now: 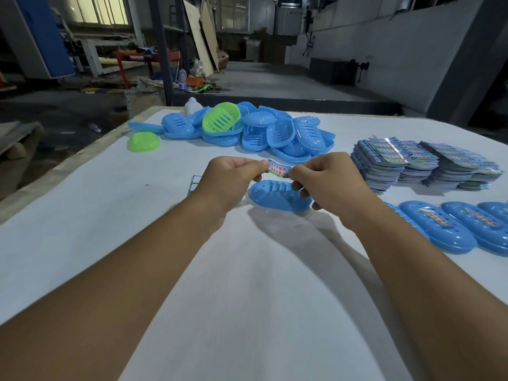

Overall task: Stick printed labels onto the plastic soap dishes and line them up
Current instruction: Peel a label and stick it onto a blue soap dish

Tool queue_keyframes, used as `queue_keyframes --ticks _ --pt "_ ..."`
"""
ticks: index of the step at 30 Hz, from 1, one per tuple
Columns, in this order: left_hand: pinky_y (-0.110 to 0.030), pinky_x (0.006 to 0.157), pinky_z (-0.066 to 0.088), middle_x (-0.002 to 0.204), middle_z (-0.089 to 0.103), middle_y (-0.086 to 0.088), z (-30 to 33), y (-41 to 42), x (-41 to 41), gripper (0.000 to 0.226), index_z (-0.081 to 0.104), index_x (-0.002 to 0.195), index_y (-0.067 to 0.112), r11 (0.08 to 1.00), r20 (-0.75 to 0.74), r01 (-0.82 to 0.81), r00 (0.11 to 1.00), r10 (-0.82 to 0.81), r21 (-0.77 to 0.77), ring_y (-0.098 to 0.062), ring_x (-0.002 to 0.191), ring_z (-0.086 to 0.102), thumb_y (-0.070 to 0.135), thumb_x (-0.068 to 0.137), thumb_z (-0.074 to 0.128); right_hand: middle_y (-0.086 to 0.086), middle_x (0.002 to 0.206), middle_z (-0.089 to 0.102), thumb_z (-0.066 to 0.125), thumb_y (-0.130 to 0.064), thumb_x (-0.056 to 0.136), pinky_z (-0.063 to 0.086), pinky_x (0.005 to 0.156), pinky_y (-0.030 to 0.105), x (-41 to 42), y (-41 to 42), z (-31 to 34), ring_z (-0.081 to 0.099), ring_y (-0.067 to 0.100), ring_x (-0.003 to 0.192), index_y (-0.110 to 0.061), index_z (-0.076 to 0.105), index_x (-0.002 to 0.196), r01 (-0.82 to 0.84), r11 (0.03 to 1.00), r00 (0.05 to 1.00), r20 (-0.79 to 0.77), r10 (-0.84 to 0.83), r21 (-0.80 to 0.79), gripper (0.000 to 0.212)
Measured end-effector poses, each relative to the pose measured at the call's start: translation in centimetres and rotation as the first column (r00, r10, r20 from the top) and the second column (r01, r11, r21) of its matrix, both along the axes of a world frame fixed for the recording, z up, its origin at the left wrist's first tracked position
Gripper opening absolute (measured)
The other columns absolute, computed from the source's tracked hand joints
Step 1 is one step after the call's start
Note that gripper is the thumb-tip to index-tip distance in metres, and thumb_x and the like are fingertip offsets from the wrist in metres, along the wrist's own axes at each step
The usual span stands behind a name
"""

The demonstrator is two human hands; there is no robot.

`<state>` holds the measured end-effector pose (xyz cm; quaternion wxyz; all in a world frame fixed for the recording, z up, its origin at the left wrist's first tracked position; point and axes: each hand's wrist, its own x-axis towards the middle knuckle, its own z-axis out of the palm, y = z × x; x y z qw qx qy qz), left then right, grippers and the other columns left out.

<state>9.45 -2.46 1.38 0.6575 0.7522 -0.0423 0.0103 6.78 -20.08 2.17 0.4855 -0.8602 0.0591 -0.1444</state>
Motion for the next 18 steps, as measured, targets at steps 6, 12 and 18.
queue_keyframes --ticks 6,12,18 --pt "-0.013 0.051 0.042 0.055 0.061 0.018 -0.3 -0.4 0.5 0.025 0.079 0.077 0.017 0.999 0.039 0.007 0.999 -0.009 0.052 0.004 0.046 0.051 0.041 0.083 0.077 0.003 0.061 0.071 0.072 -0.032 0.083 0.043 0.039 0.019 0.1 -0.3 0.2 0.054 0.01 0.049 -0.009 0.074 0.064 0.041 0.997 0.999 -0.007 -0.041 0.059 0.029" --pt "-0.033 0.075 0.059 0.071 0.075 0.01 -1.2 -1.3 1.4 0.012 0.077 0.07 0.024 0.969 0.153 -0.036 0.988 -0.002 0.243 -0.012 0.076 0.072 0.03 0.08 0.08 0.012 0.056 0.051 0.073 -0.036 0.079 0.035 0.051 0.029 0.4 -0.7 -0.4 0.035 0.016 0.048 0.004 0.069 0.073 0.094 0.988 0.994 -0.049 -0.1 -0.12 0.041" --pt "-0.016 0.056 0.043 0.062 0.068 0.025 -1.8 -1.3 1.8 0.015 0.073 0.062 0.028 0.883 0.249 -0.115 0.969 -0.002 0.455 0.007 0.067 0.062 0.03 0.077 0.074 0.004 0.057 0.05 0.072 -0.035 0.078 0.034 0.053 0.03 0.7 -0.9 -1.1 0.036 0.014 0.054 -0.001 0.071 0.077 0.105 0.954 0.992 -0.041 -0.121 -0.282 0.034"
